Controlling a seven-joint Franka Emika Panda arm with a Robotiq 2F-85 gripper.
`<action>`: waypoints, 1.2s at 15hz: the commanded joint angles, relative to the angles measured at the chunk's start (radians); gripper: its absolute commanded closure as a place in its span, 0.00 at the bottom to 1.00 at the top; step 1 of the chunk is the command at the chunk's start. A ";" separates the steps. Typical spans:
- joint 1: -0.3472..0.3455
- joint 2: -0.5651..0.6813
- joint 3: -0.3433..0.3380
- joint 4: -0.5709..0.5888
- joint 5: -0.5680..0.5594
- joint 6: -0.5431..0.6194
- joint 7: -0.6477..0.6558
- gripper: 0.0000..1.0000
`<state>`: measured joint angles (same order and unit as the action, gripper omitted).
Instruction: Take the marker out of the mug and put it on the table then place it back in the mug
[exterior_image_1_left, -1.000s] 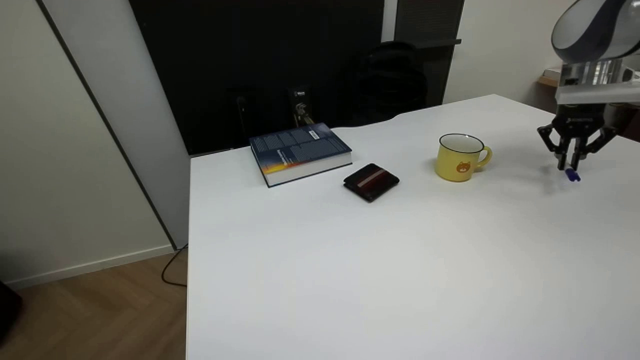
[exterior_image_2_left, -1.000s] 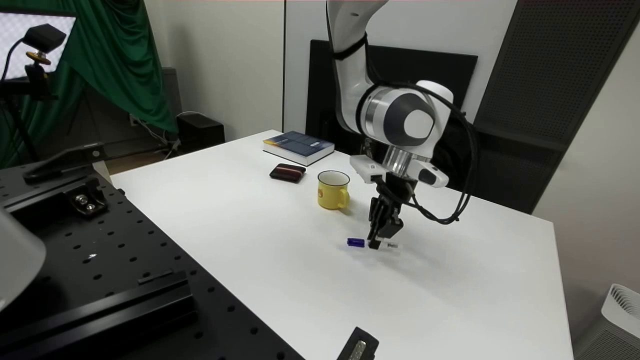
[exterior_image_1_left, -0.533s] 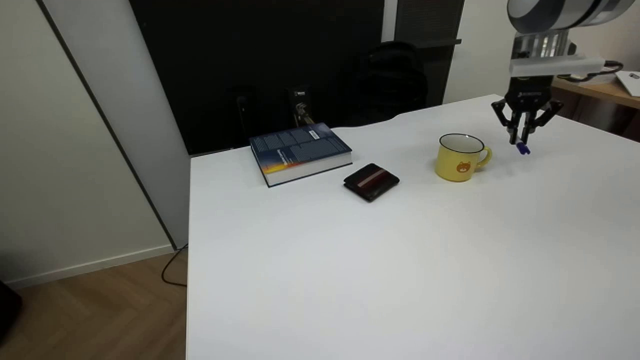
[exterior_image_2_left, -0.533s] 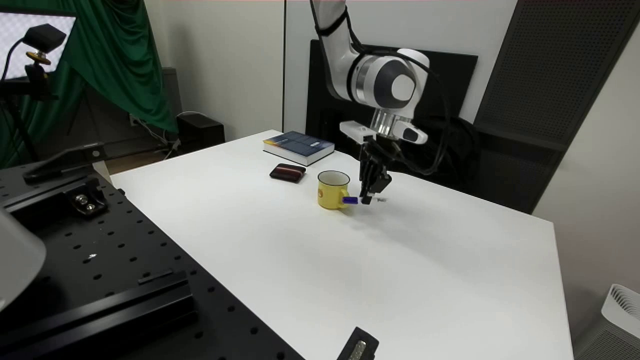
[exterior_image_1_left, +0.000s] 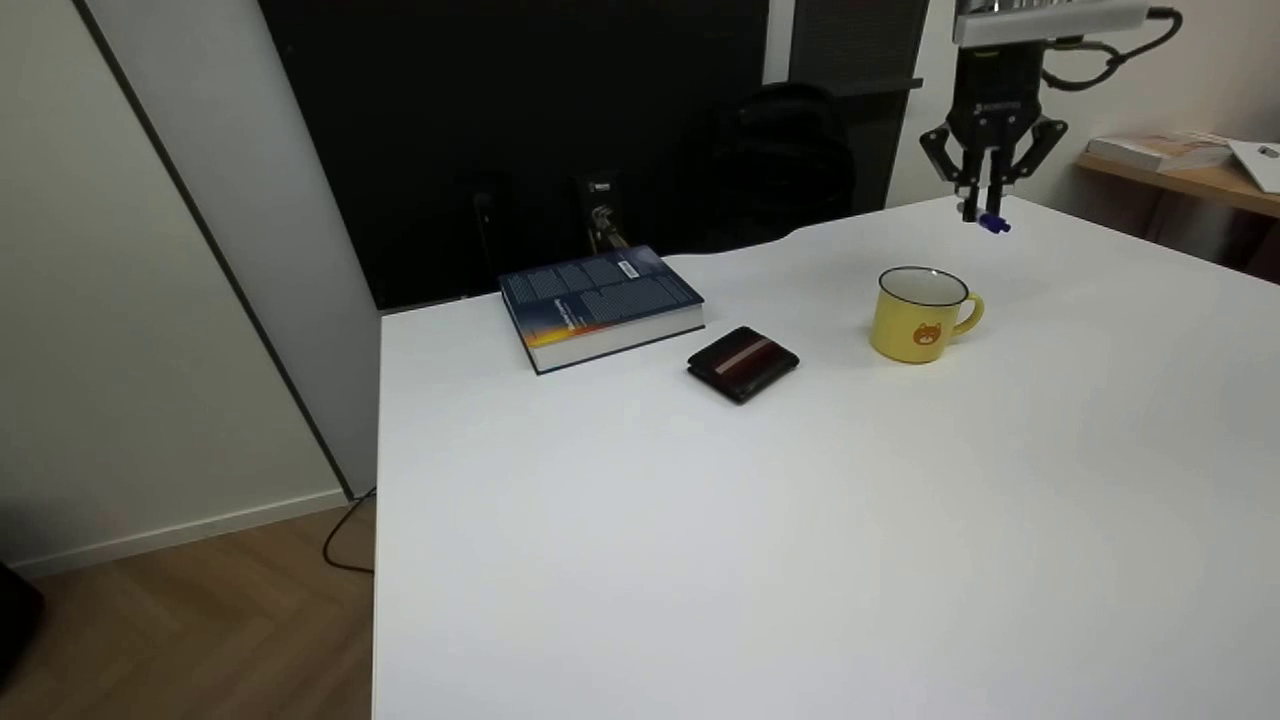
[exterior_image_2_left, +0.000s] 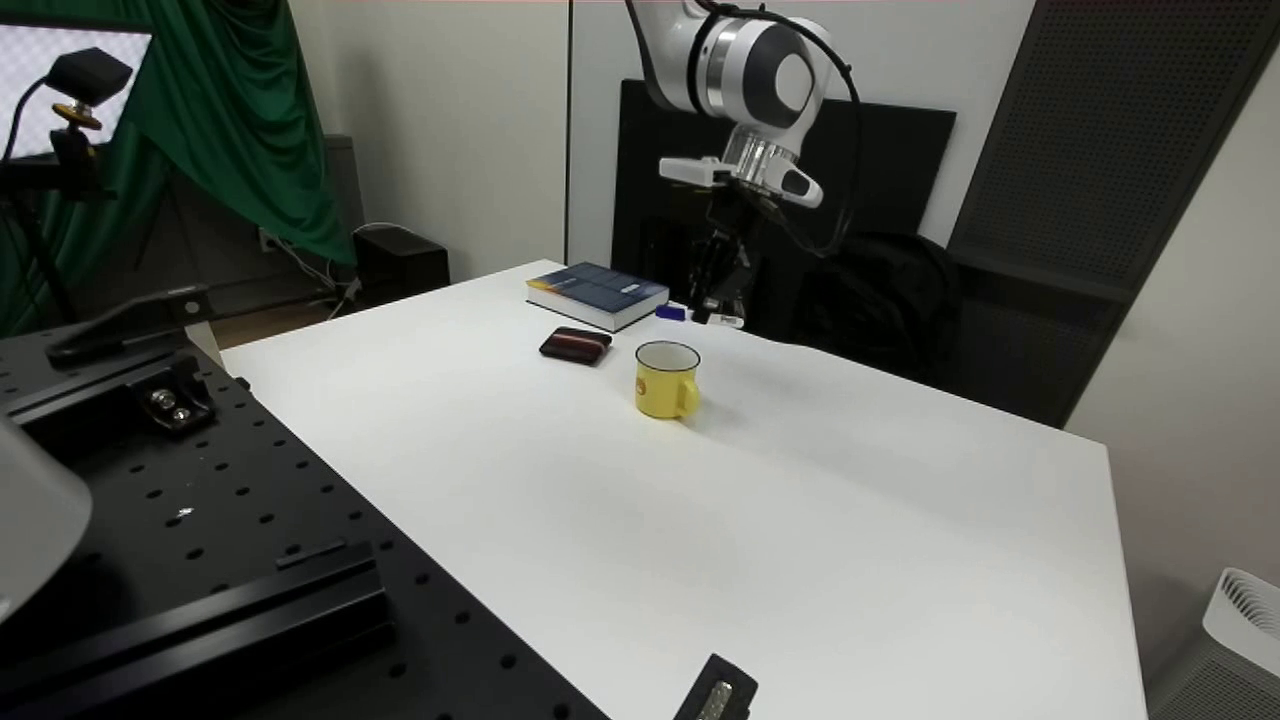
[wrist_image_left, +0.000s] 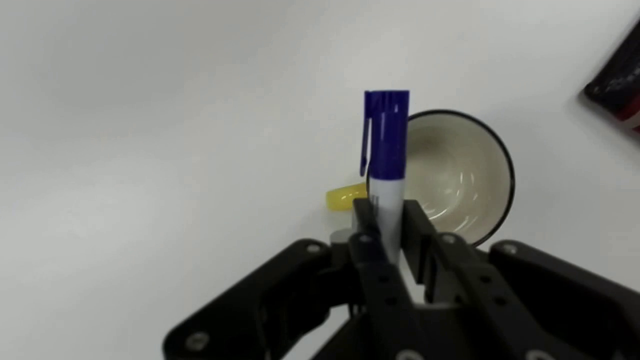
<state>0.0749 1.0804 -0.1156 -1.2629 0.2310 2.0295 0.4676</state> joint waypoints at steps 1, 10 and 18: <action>-0.053 0.015 0.053 0.105 0.009 -0.191 -0.005 0.95; -0.145 0.192 0.138 0.324 0.106 -0.350 -0.063 0.95; -0.136 0.354 0.180 0.526 0.134 -0.405 -0.048 0.95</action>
<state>-0.0549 1.3383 0.0448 -0.8932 0.3501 1.6873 0.3924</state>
